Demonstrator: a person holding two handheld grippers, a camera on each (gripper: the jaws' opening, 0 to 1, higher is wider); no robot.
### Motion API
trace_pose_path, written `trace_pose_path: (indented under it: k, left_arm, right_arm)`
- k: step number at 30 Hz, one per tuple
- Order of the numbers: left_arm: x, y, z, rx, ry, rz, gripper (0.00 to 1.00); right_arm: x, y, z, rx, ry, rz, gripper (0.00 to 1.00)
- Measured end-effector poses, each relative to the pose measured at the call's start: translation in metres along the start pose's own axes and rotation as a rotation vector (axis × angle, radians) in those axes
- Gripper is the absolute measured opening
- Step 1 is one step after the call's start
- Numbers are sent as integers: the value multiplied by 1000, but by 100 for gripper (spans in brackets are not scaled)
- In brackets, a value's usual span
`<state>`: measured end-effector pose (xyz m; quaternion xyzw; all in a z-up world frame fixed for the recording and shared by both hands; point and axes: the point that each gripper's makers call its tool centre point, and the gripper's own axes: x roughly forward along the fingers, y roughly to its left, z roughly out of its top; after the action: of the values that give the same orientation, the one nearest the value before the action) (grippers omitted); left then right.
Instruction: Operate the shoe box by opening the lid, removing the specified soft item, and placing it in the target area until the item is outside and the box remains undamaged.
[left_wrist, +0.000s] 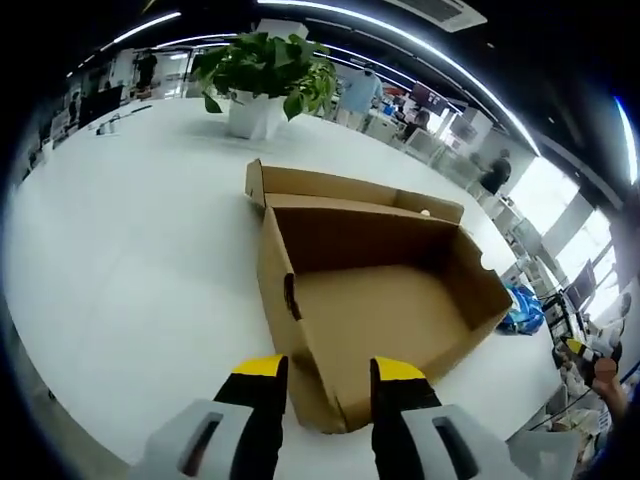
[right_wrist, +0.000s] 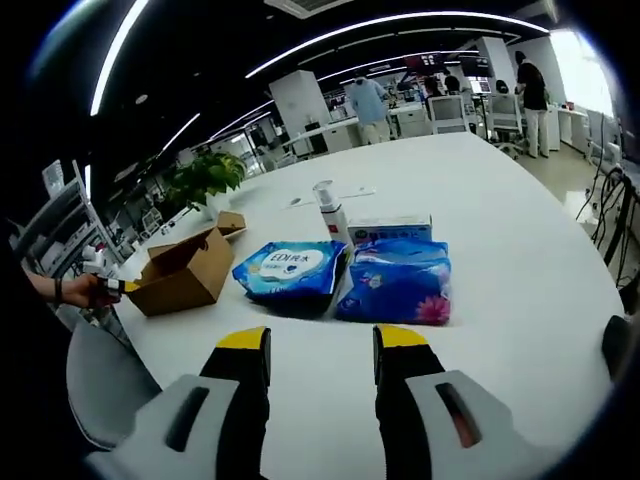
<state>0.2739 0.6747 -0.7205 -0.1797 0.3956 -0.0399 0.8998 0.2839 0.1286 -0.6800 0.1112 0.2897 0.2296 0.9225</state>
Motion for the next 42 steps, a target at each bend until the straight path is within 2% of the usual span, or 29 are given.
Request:
trace_pose_path:
  k: [6, 10, 12, 21, 42]
  left_arm:
    - [7, 3, -2, 19, 32, 31, 32]
    - [8, 10, -2, 47, 59, 54, 26]
    - [9, 10, -3, 49, 70, 45, 26]
    - [7, 11, -4, 92, 91, 42, 25]
    - [-11, 29, -14, 164, 109, 42, 15]
  right_arm:
    - [-3, 7, -10, 18, 4, 1, 38]
    - [-2, 11, -16, 22, 17, 3, 38]
    - [-2, 13, -17, 25, 20, 4, 38]
    - [9, 29, -11, 8, 28, 35, 38]
    - [38, 76, -8, -52, 64, 133, 37]
